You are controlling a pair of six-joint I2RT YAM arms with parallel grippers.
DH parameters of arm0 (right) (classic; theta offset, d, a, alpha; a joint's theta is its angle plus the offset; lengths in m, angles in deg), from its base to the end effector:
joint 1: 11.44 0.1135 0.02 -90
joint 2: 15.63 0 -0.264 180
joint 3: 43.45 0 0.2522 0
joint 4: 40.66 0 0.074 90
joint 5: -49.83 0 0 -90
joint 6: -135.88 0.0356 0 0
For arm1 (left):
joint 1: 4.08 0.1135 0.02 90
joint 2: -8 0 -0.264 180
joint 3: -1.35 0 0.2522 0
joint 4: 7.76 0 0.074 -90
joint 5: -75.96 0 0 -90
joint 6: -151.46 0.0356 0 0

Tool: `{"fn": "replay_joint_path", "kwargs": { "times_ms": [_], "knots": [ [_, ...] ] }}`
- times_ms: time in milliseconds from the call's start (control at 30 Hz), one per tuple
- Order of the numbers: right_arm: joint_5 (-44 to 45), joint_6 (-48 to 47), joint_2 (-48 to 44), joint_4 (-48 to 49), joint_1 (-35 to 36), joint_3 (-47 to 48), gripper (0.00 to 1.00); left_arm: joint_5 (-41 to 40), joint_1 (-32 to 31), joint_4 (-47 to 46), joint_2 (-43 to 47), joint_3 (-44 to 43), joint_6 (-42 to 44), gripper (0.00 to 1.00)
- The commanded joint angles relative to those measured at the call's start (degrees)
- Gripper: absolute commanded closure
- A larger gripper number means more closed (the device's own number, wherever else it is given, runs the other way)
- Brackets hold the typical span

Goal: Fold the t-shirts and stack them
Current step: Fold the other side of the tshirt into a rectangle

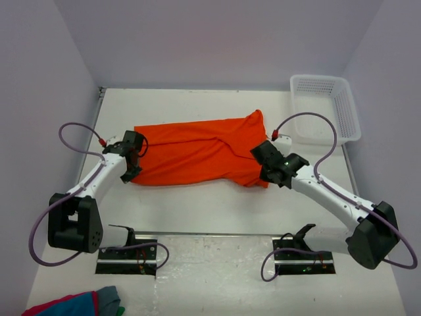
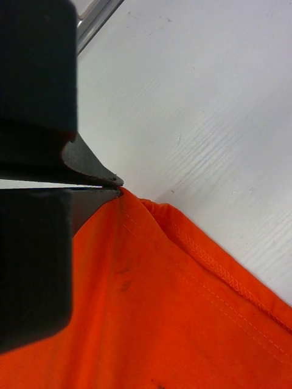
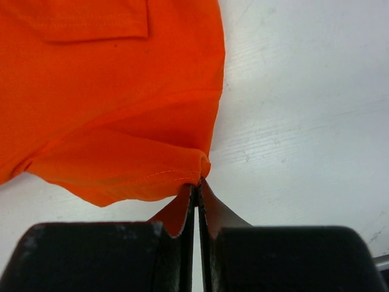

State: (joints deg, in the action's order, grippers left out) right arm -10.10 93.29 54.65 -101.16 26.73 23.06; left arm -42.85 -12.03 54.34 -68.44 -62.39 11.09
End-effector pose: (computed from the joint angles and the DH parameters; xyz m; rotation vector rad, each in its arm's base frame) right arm 0.1903 0.1269 0.2510 0.3490 2.4429 -0.1034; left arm 0.2319 -0.0151 0.2132 -1.0389 2.4271 0.4203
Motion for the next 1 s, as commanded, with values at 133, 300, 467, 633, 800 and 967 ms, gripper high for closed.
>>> {"fn": "replay_joint_path", "kwargs": {
  "times_ms": [133,300,467,633,800,967],
  "knots": [
    [3.6,-3.91,0.73,-1.95,-4.68,5.86,1.0,-2.91,1.35,-2.37,-1.51,-0.65,0.18,1.0],
    [3.6,-6.28,2.75,-1.78,-8.19,7.71,1.0,-2.73,1.62,-2.46,-2.31,-1.09,0.18,1.0],
    [2.89,-8.13,4.77,-0.9,-10.4,10.17,1.0,-2.73,1.7,-2.9,-2.92,-1.7,0.01,1.0],
    [1.67,-10.41,8.29,0.16,-11.28,13.51,1.0,-2.56,1.7,-2.98,-3.89,-4.16,0.36,1.0],
    [1.75,-12.7,12.41,0.86,-11.37,17.99,1.0,-2.64,1.7,-3.34,-4.85,-9.16,0.62,1.0],
    [1.14,-15.51,16.28,0.86,-11.81,22.48,1.0,-3.53,1.79,-2.28,-7.83,-14.62,0.1,1.0]
  ]
}}
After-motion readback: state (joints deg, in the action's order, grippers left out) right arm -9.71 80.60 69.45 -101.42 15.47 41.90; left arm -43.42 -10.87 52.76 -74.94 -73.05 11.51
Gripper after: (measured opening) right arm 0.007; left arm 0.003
